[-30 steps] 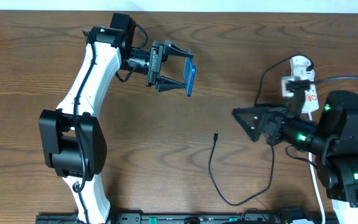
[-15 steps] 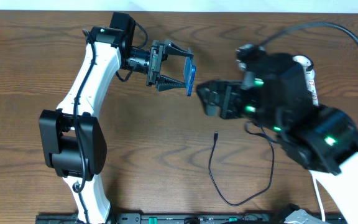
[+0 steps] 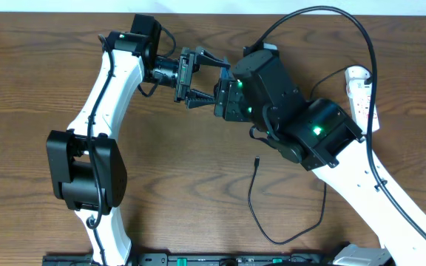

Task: Plug charger to phone and switch on socket
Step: 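Swing the right gripper up toward the phone held by the left gripper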

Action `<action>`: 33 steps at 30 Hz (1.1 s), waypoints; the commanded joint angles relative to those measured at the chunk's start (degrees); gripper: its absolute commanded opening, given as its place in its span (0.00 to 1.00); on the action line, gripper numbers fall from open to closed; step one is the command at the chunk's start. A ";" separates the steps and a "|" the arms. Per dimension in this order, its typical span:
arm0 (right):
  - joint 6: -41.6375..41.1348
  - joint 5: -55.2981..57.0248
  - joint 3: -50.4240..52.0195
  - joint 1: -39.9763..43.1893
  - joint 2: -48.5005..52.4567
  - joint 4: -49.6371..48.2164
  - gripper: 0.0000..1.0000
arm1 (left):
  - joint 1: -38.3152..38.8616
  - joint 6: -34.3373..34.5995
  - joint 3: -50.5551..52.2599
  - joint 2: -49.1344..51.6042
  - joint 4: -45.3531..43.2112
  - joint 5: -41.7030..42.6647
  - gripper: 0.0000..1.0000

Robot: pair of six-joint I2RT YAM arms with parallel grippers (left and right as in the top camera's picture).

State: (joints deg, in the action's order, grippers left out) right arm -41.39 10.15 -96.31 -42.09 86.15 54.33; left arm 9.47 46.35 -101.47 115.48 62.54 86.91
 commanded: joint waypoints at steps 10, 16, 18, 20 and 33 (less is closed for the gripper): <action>-1.01 1.77 -1.55 -1.16 1.99 -1.40 0.54 | -0.20 2.47 -0.02 -2.08 -0.07 0.72 0.73; -1.01 1.81 -1.55 -1.16 2.86 -1.42 0.51 | -0.20 3.15 -0.02 -2.08 -0.07 0.72 0.73; -1.01 1.99 -1.55 -1.14 3.56 -1.40 0.51 | -0.20 3.13 -0.02 -2.08 -0.07 0.70 0.73; -1.01 2.43 -1.55 -1.14 4.09 -1.42 0.51 | -0.20 3.10 -0.02 -2.08 -0.07 0.70 0.73; -1.01 4.59 -1.55 -1.09 5.38 -2.32 0.42 | -0.20 3.06 -0.02 -2.08 -0.52 0.66 0.73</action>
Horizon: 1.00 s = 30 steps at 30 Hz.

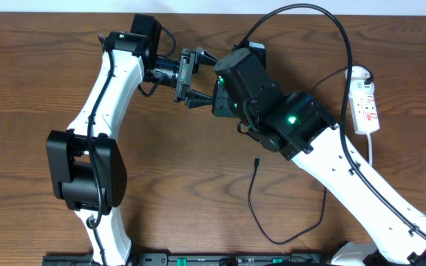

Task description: Plug charger to phone and switch on socket

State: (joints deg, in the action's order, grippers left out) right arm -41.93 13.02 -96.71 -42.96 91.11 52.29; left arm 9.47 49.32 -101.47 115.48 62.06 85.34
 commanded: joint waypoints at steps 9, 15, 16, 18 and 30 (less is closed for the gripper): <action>-0.46 1.81 -1.16 -0.22 0.85 -1.29 0.28 | -0.20 0.09 -0.02 -2.08 -0.04 2.23 0.73; -0.44 1.86 -1.16 -0.22 0.90 -1.11 0.23 | -0.20 0.11 -0.02 -2.08 -0.04 2.25 0.73; -0.46 1.86 -1.16 -0.22 0.90 -1.14 0.22 | -0.20 0.11 -0.02 -2.08 -0.02 2.27 0.73; -0.44 1.86 -1.16 -0.22 0.92 -1.20 0.18 | -0.20 0.11 -0.02 -2.08 -0.04 2.27 0.73; -0.92 1.88 -1.16 -0.26 0.94 -1.09 0.01 | -0.20 0.09 -0.02 -2.08 -0.07 2.21 0.73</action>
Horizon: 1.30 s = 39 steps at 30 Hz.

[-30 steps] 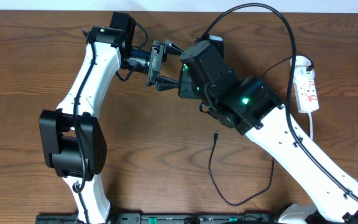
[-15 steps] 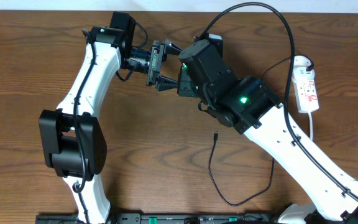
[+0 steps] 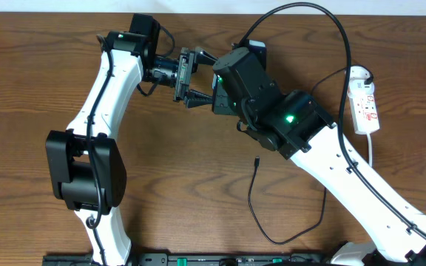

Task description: Plug charger to phone and switch on socket

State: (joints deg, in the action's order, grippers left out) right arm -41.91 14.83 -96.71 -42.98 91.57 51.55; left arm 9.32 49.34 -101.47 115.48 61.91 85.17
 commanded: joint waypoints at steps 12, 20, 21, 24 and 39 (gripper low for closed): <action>-16.50 5.86 -1.16 3.13 -1.01 -2.08 0.01 | 0.02 0.09 -0.02 -2.08 -4.04 -2.29 0.88; -39.17 5.49 -1.16 6.03 -3.93 -0.98 0.02 | 0.02 2.84 -0.02 -2.08 -4.66 -2.25 0.86; -42.40 5.25 -1.16 6.03 -3.98 -0.98 0.01 | 0.02 3.80 -0.02 -2.08 -4.68 -2.25 0.84; -54.14 2.03 -1.16 6.01 -3.93 -0.96 0.02 | 0.02 6.49 -0.02 -2.08 -5.57 -2.25 0.76; -69.75 -1.51 -1.11 5.81 -3.93 0.83 0.03 | 0.02 12.48 -0.02 -2.08 -10.25 0.68 0.55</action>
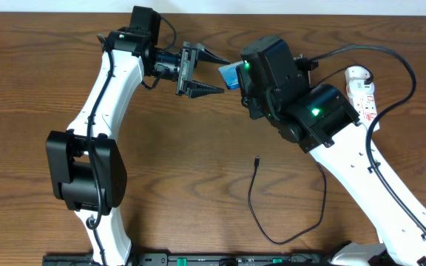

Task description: Plug charger to phone and switch on socket

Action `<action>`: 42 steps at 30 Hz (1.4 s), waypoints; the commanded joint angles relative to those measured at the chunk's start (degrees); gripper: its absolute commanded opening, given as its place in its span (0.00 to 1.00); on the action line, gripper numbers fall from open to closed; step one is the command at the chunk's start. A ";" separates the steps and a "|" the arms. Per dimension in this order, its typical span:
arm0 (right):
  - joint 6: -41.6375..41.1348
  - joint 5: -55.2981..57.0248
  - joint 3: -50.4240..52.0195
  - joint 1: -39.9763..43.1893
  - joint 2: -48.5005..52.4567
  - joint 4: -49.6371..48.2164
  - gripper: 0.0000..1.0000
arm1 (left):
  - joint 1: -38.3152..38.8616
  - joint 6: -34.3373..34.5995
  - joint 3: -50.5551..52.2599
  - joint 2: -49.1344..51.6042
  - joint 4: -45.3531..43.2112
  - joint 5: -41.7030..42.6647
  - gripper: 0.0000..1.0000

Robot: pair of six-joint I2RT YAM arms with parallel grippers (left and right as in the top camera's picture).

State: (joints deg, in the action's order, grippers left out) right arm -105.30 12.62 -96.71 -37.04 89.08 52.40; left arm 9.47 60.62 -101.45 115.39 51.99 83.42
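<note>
In the overhead view a blue phone (230,75) sticks out from under the black wrist of my right arm. My right gripper (237,78) is mostly hidden beneath that wrist and seems shut on the phone. My left gripper (214,74) stands open just left of the phone, its two fingers (207,90) spread wide and apart from it. The black charger cable (251,199) lies looped on the table, its plug end (257,160) free near the middle. The white socket strip (362,96) lies at the right, partly behind the right arm.
The table is brown wood (35,111). A black cable of the right arm arcs above the socket strip (390,55). Both arm bases sit at the near edge, with a black rail (198,260) between them.
The right arm has moved to the right, away from the left gripper, and the blue phone now shows at its end. The left gripper stands open and empty, shifted slightly up.
At all three earlier moments the two grippers were close together at the upper middle of the table, the phone hidden between them. Now they are apart: the phone is with the right arm. The cable has lain still throughout.
</note>
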 commanded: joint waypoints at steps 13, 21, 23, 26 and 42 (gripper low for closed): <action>-11.76 -0.96 -1.09 -0.17 -1.11 0.31 0.02 | -0.13 2.56 -0.04 -1.99 -0.98 4.44 0.63; -12.11 -0.96 -1.09 -0.17 -0.55 -0.42 0.01 | -0.13 2.73 -0.04 -1.99 -1.18 4.46 0.60; -12.11 -0.98 -1.09 -0.17 -0.44 -0.81 0.02 | -0.11 2.78 -0.04 -1.99 -1.18 4.46 0.58; -12.11 -1.01 -1.09 -0.17 -0.11 -0.83 0.01 | 0.00 3.61 -0.04 -1.99 -1.18 4.46 0.57; -12.11 -1.20 -1.09 -0.57 2.34 -2.08 0.02 | 0.63 3.78 -0.04 -1.99 -2.23 2.43 0.57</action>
State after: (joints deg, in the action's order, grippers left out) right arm -116.55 10.66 -96.71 -37.30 91.68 51.18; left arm 10.02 64.34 -101.45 115.39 49.80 86.54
